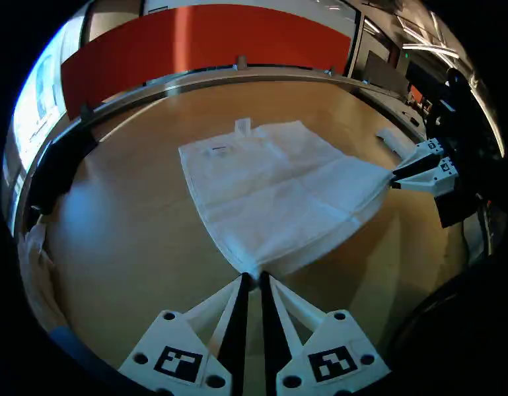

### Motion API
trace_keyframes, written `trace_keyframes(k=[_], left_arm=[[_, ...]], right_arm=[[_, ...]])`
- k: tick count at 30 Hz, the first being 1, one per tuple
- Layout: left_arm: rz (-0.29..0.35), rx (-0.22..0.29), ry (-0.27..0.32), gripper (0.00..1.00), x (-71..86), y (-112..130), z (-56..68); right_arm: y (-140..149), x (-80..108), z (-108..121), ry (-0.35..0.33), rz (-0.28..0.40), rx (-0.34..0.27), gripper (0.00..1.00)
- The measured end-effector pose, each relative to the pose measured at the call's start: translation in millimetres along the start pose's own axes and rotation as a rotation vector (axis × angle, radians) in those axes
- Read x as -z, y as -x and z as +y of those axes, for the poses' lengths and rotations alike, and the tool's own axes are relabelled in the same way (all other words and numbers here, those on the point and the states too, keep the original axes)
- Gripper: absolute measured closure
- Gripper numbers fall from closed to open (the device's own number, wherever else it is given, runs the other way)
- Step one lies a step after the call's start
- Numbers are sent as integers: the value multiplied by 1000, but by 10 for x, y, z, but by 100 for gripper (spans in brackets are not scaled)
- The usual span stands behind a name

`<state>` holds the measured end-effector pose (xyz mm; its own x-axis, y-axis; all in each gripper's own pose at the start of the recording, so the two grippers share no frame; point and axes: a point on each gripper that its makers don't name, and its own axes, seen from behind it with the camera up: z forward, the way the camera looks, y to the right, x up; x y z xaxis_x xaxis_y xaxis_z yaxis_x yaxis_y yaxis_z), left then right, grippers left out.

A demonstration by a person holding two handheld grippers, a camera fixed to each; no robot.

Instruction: Fold towel

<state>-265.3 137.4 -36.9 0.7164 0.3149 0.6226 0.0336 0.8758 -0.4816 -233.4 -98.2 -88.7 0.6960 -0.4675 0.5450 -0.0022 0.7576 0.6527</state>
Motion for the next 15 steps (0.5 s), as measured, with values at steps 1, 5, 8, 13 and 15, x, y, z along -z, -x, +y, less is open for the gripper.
trace_keyframes(k=[1, 5, 8, 13, 15], left_arm=[[3, 4, -1, 87, 37, -29, 5], [15, 16, -2, 87, 191, -149, 33], [21, 18, -3, 87, 299, -228, 57], [31, 24, -1, 87, 454, -333, 96], [34, 28, 1, 87, 511, -365, 116]], right_arm=[[-20, 32, -1, 0, 1, 1, 84], [-112, 168, -4, 3, 7, 4, 84], [-183, 270, -2, 8, 16, 5, 84], [-301, 434, -18, 11, 28, 18, 84], [-344, 495, -29, 13, 29, 26, 84]])
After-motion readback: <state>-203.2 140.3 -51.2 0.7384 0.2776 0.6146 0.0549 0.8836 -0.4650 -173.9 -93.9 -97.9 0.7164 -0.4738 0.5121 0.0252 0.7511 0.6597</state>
